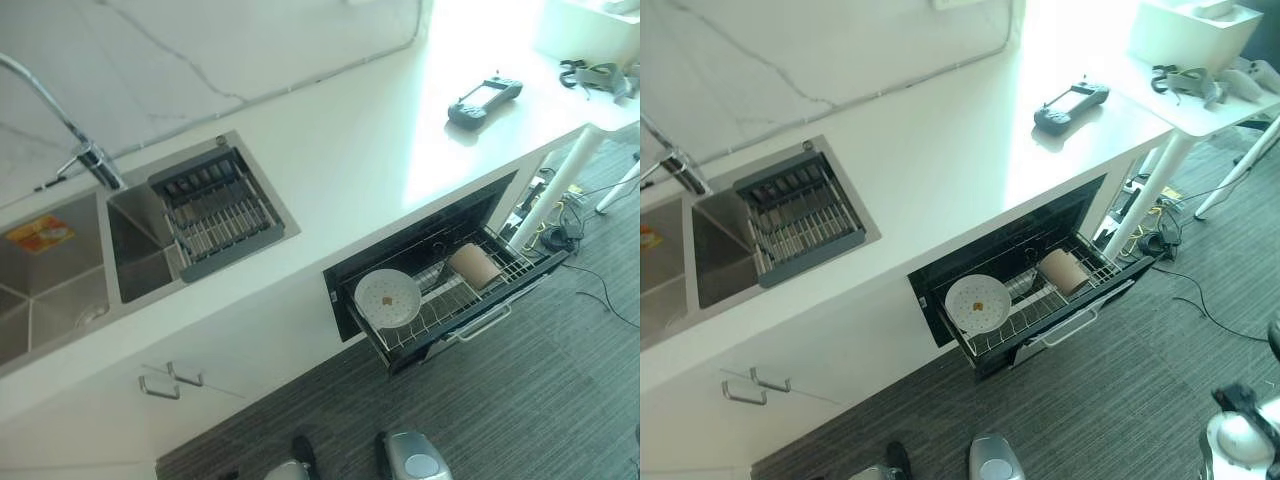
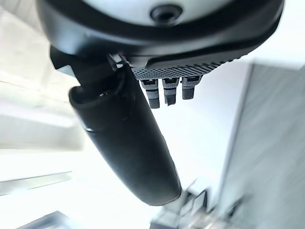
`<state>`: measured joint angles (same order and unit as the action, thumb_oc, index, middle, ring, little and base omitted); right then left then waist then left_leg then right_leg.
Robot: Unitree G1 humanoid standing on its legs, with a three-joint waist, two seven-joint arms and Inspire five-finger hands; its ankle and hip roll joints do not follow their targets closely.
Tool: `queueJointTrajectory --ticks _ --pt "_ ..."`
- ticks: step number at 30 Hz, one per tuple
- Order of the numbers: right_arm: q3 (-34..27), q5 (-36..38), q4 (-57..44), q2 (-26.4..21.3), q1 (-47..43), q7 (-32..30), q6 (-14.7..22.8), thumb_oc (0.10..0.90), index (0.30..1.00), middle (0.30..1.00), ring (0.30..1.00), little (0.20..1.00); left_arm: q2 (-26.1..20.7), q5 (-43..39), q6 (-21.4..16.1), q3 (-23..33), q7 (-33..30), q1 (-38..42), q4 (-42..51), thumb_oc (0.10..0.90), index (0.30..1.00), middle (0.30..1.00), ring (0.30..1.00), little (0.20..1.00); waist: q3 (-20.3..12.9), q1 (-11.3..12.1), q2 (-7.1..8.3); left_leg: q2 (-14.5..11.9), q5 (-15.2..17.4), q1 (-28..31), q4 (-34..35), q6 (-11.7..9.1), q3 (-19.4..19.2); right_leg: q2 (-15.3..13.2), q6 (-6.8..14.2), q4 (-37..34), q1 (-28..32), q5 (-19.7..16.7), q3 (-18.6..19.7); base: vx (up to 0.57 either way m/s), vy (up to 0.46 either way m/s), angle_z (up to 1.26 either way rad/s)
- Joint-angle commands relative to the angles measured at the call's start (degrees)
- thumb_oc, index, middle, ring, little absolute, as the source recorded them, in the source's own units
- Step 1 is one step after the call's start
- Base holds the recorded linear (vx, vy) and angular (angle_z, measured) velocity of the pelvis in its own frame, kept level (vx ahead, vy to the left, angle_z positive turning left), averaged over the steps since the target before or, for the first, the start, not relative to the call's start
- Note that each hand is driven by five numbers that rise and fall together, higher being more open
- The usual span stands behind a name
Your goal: Place the dishes in the dishwasher.
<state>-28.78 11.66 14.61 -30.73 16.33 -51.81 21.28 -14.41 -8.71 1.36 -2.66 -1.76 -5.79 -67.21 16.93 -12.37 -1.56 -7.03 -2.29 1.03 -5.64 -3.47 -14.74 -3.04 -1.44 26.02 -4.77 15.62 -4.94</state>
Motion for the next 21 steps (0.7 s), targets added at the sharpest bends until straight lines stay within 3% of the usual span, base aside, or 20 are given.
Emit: queueJointTrajectory --ticks 1,4,5,8,14,15,21 --pt "-5.8 -3.9 -1.6 -2.3 -5.9 -3.1 3.9 0.800 0.900 0.900 0.900 0.900 -1.1 -1.6 -2.0 -1.1 0.9 3.0 0.1 0.800 0.900 0.900 0.900 0.900 2.1 -0.6 0.52 0.7 16.2 0.7 -11.6 2.8 -0.1 0.7 0.0 -7.9 5.2 1.2 -2.1 0.09 0.084 -0.14" --pt "-4.7 -1.3 6.3 -1.6 -5.2 -1.6 5.2 0.800 0.900 0.900 0.900 0.900 -0.9 -3.7 -2.3 -2.4 0.9 3.9 0.3 0.800 0.900 0.900 0.900 0.900 2.2 -0.6 -0.24 1.1 16.5 0.8 -11.6 2.9 -0.4 0.2 -0.3 -5.8 4.5 2.3 -2.9 0.10 0.077 -0.01" --pt "-1.7 0.6 13.5 -0.3 -5.4 0.3 7.9 0.800 0.900 0.900 0.900 0.900 -1.1 -4.9 -3.2 -3.4 1.3 4.2 0.7 0.800 0.900 0.900 0.900 0.900 2.8 -0.1 -0.36 1.9 16.3 0.7 -11.6 3.3 -0.7 -0.1 -0.7 -2.7 3.5 3.5 -3.5 0.10 0.044 -0.01" --pt "3.2 2.2 20.9 0.4 -8.3 3.0 10.2 0.800 0.900 0.900 0.900 0.900 -1.9 -6.8 -4.3 -4.8 0.6 5.5 3.1 0.800 0.900 0.900 0.900 0.900 5.1 1.4 -0.54 1.8 17.9 -4.7 -17.9 4.0 -1.1 -1.1 -1.5 4.4 -0.9 6.1 -4.9 -0.04 0.008 0.02" --pt "11.3 0.5 23.5 0.0 -13.5 4.2 9.2 0.800 0.900 0.900 0.900 0.900 -3.2 -9.7 -3.9 -6.0 0.1 6.2 5.6 0.800 0.900 0.900 0.900 0.900 8.9 3.7 -0.96 2.1 19.3 -14.1 -27.9 5.0 0.9 -2.1 -2.9 13.7 -8.2 8.5 -5.2 -0.11 -0.015 0.14" --pt "15.6 -1.5 25.0 -0.6 -15.9 6.4 9.3 0.800 0.900 0.900 0.900 0.900 -2.7 -9.7 -4.2 -6.8 0.4 5.6 5.1 0.800 0.900 0.900 0.900 0.900 10.3 4.7 -1.48 2.5 18.8 -16.7 -30.2 4.8 1.6 -2.5 -3.5 16.7 -10.2 9.5 -5.4 -0.05 -0.016 0.29" --pt "21.4 -3.5 27.2 -1.6 -19.7 9.7 7.9 0.800 0.900 0.900 0.900 0.900 -2.3 -9.8 -5.8 -7.6 1.4 5.0 5.0 0.800 0.900 0.900 0.900 0.900 11.8 6.2 -2.42 3.2 17.5 -19.0 -31.3 4.5 2.7 -3.1 -4.0 19.0 -12.1 10.2 -5.6 -0.02 0.012 0.14"
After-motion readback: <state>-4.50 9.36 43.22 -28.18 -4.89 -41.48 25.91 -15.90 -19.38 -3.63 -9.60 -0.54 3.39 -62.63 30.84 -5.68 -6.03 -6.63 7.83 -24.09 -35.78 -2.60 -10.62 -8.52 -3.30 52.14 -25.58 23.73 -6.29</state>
